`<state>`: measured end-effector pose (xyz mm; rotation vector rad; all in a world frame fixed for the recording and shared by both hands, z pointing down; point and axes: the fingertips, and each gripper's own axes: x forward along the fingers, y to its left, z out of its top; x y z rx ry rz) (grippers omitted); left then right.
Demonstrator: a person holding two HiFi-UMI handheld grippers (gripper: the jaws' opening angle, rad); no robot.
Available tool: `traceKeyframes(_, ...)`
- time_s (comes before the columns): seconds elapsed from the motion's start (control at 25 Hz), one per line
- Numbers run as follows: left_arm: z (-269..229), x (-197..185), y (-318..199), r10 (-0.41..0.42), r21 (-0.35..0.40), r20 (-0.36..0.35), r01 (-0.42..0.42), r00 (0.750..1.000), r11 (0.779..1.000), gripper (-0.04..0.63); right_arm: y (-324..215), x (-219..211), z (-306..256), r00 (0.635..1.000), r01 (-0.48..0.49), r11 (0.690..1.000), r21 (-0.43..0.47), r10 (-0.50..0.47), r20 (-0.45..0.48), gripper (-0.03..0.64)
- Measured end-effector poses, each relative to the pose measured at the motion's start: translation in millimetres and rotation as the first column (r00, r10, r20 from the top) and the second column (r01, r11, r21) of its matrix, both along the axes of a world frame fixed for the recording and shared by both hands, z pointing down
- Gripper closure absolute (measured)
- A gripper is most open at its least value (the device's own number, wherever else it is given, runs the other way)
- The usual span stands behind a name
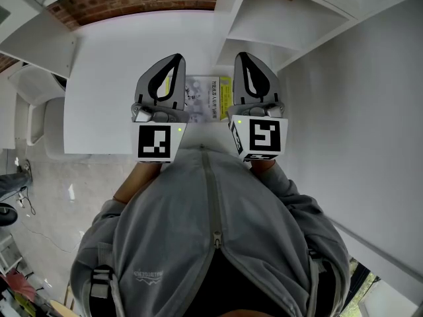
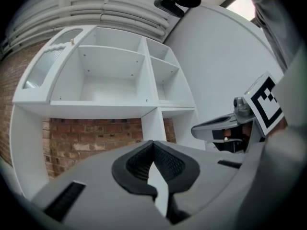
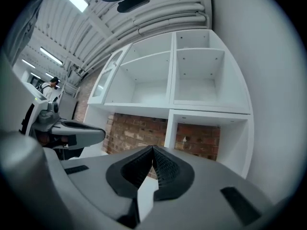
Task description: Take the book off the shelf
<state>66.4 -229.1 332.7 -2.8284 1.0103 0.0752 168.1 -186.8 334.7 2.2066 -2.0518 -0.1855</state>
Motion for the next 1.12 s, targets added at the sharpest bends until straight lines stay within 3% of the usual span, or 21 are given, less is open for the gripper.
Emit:
traceKeyframes(0.16, 2, 0, 1, 0.000, -0.026, -0.019, -0.001, 1.000, 1.000, 0.589, 1, -5, 3, 1.000, 0.007, 1.000, 0.012, -0.008, 0.025, 0.589)
traceKeyframes(0.48, 2, 5, 7, 0.020, 0.015, 0.013, -0.020, 1.000, 1.000, 0.589, 0, -17, 8, 0.999, 0.042, 0.999, 0.006, -0.042, 0.031, 0.591)
traceKeyframes(1.12, 7, 5, 10, 0.021, 0.008, 0.029, -0.021, 0.999, 1.000, 0.589, 2, -20, 11, 0.998, 0.049, 0.999, 0.003, -0.049, 0.031, 0.591)
